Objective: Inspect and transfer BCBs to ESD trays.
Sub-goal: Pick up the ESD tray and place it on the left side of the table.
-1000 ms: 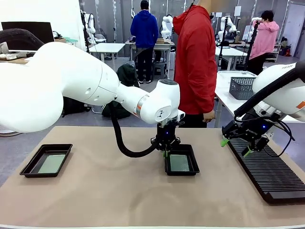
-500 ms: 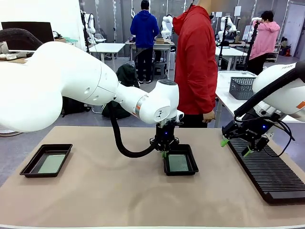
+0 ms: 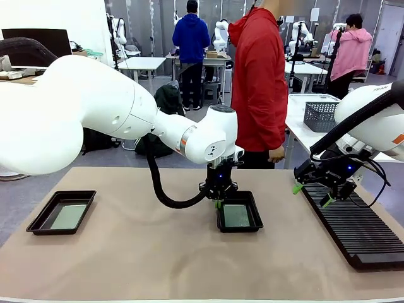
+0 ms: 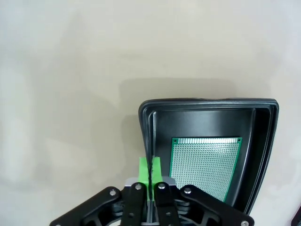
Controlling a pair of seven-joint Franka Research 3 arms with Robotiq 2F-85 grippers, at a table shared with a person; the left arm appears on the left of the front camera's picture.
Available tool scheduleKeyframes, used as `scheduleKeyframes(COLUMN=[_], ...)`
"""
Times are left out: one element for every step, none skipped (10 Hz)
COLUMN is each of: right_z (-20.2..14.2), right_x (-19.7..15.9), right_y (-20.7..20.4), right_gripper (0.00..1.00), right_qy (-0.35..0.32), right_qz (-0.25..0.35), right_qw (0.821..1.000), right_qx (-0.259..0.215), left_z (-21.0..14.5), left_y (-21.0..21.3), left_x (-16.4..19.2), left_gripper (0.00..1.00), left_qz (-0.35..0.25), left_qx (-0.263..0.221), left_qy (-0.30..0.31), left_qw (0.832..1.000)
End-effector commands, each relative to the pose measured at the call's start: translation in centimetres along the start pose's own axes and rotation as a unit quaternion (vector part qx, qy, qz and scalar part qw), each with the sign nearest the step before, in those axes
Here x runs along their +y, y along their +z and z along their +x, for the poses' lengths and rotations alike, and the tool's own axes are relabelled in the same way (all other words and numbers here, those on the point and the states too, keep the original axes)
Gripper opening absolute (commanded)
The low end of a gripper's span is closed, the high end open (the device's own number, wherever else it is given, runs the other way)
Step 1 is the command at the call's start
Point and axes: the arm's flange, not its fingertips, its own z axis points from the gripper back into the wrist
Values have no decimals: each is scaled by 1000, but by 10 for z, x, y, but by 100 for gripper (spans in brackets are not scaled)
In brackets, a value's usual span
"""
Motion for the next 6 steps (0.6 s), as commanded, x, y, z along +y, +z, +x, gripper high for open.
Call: scheduleKeyframes(right_z=[2,2,2,2,2,2], right_x=[1,1,1,1,1,1], right_y=[-1,-1,-1,-1,-1,-1], right_gripper=[100,100,100,100,100,100], right_qy=[-7,-7,-7,-7,-7,-7], right_qz=[0,0,0,0,0,0], right_qw=[1000,1000,1000,1000,1000,1000], right_qx=[2,2,2,2,2,2], left_z=[0,0,0,0,0,0], left_y=[0,0,0,0,0,0], left_x=[1,1,1,1,1,1], left_gripper=[0,0,0,0,0,0], left_qz=[0,0,0,0,0,0], left_qx=[-1,-1,-1,-1,-1,-1], left_qy=[0,0,0,0,0,0], left_qw=[1000,1000,1000,1000,1000,1000])
